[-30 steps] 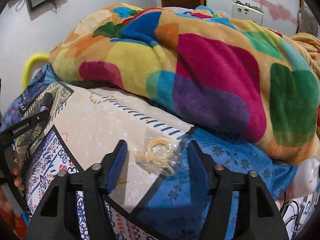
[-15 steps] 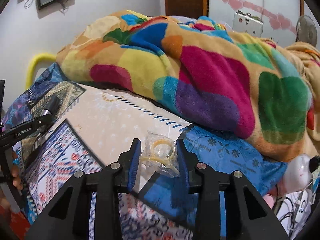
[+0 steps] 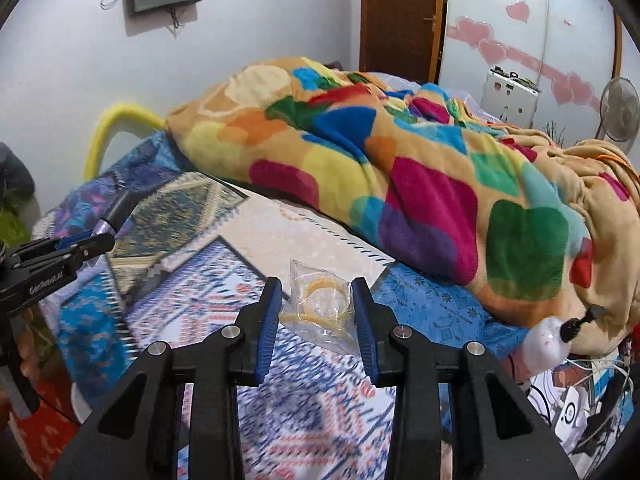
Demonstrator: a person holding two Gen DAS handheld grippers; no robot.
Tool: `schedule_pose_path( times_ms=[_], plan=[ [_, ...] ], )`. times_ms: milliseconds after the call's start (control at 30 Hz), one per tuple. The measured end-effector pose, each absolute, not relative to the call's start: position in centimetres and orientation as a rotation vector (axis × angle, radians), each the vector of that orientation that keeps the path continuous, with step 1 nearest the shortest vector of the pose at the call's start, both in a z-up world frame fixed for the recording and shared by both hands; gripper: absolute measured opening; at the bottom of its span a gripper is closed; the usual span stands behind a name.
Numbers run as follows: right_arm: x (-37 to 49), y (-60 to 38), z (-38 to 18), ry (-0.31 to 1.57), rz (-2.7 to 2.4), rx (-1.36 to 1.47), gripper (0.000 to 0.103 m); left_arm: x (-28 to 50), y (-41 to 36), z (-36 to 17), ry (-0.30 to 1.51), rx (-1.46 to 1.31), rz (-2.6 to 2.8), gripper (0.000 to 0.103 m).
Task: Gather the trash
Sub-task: 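Carry the purple cylinder and the plastic bag in both tools over the bin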
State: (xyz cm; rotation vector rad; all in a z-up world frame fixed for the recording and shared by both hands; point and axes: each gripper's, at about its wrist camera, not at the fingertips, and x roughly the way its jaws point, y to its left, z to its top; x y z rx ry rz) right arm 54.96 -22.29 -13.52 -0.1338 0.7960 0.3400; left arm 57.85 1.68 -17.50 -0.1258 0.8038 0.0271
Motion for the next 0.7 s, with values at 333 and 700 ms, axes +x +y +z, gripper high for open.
schedule_pose_path(
  times_ms=[333,700],
  plan=[
    [47.8,-19.8,-8.2,0.731,0.388,-0.142,0.032,48.6,4.6,-12.1,0.762,-0.167,0.055,0.022],
    [38.6,-13.5,-6.2,0.692,0.515,-0.195,0.032,36.6,10.6,-11.5,0.789,-0.192,0.134,0.022]
  ],
)
